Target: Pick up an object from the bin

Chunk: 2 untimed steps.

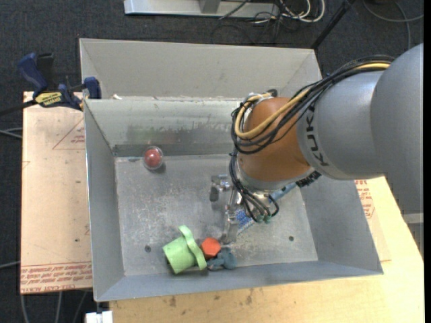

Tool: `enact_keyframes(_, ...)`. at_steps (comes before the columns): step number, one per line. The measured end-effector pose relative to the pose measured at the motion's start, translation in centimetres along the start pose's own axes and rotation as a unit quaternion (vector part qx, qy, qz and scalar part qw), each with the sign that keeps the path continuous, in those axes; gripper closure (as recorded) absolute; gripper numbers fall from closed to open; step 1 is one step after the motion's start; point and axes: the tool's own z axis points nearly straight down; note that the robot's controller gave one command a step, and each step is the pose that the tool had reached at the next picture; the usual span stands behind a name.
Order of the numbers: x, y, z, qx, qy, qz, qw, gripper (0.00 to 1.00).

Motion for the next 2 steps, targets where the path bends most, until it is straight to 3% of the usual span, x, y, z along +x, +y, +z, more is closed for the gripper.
enact_keyframes(1,6.4,1.5,-2.4,0.000,0.0007,-0.122,0.9925,0.00)
enact_keyframes(2,5.3,6.2,2.5,0.000,-0.0071,-0.164,0.9864,0.00)
